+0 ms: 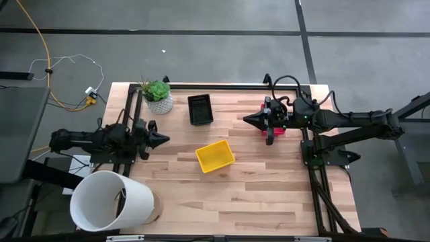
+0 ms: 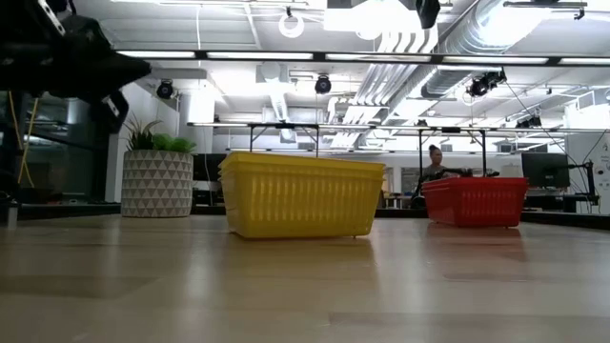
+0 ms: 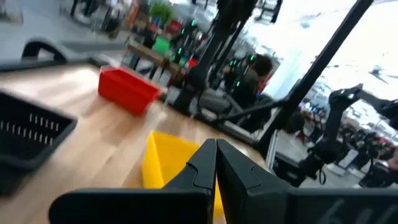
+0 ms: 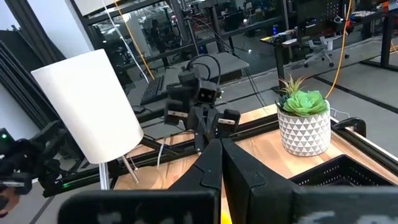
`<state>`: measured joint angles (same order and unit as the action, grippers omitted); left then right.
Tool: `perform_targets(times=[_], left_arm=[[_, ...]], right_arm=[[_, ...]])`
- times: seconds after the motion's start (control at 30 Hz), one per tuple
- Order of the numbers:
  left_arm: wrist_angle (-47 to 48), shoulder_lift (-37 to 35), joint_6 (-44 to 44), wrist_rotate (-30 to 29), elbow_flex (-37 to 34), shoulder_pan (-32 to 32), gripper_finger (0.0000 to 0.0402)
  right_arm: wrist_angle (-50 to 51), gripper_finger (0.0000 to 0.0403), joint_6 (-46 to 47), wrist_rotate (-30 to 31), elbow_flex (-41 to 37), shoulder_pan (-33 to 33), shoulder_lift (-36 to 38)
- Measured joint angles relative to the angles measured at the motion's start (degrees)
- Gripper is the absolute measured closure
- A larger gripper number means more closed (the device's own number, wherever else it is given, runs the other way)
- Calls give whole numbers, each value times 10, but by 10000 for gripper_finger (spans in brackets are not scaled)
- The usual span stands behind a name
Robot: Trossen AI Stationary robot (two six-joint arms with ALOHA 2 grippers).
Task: Stack baskets by color
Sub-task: Return to Home Position
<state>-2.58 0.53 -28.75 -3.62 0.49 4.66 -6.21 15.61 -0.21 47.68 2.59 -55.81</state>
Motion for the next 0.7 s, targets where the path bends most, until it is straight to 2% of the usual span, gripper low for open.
perform_targets(times=[0.23,0.4,0.5,0.7], left_arm=[[14,-3,76,-1,1,-1,402],[19,5,84,9,1,-1,401],[17,8,79,15,1,-1,401],[17,8,79,15,1,-1,401]], right_arm=[[6,403,0,0,0,0,0],[10,403,53,-2,0,0,0],[18,403,54,-3,0,0,2],[92,403,65,-15,-22,0,48]])
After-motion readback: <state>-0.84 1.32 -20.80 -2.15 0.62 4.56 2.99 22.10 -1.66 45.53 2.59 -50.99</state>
